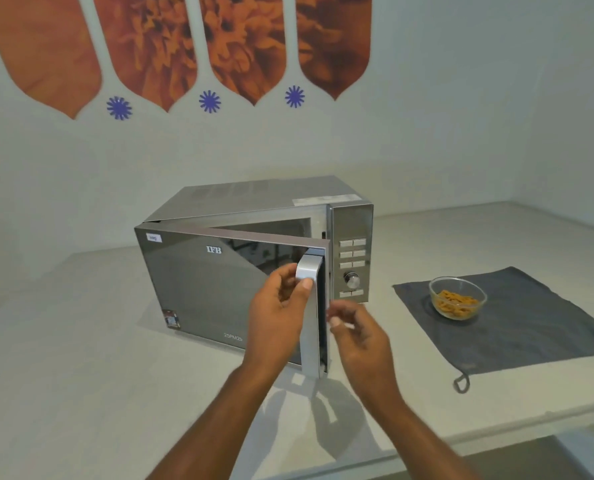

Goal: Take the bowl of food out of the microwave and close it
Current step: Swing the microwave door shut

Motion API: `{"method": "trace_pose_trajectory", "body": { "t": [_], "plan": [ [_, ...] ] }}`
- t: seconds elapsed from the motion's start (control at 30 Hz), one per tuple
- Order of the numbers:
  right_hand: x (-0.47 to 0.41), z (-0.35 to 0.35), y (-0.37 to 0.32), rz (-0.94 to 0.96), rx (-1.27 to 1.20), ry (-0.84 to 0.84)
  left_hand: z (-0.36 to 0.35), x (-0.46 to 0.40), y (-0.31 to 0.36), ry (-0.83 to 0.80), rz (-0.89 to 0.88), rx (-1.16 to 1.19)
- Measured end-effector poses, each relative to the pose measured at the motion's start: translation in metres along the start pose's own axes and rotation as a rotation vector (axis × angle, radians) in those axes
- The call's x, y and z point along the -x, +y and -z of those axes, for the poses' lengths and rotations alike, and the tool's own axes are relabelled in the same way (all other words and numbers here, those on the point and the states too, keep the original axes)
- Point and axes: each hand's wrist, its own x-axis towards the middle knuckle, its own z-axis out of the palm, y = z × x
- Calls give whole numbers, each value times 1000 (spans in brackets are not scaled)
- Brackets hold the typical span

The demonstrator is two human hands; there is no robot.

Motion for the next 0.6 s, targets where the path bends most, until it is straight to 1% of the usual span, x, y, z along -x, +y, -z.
{"method": "trace_pose_trajectory", "body": {
  "t": [0.1, 0.17, 0.37, 0.6],
  "plan": [
    [0, -6, 24, -145, 44, -110, -14, -13, -8, -55, 11, -50],
    [-6, -8, 36, -198, 86, -148, -22, -22, -14, -63, 19, -101],
    [-38, -12, 60, -266, 142, -143, -41, -54, -24, -40, 12, -168],
    [-85, -16, 90, -279, 222, -107, -60, -94, -32, -43, 0, -234]
  ]
}}
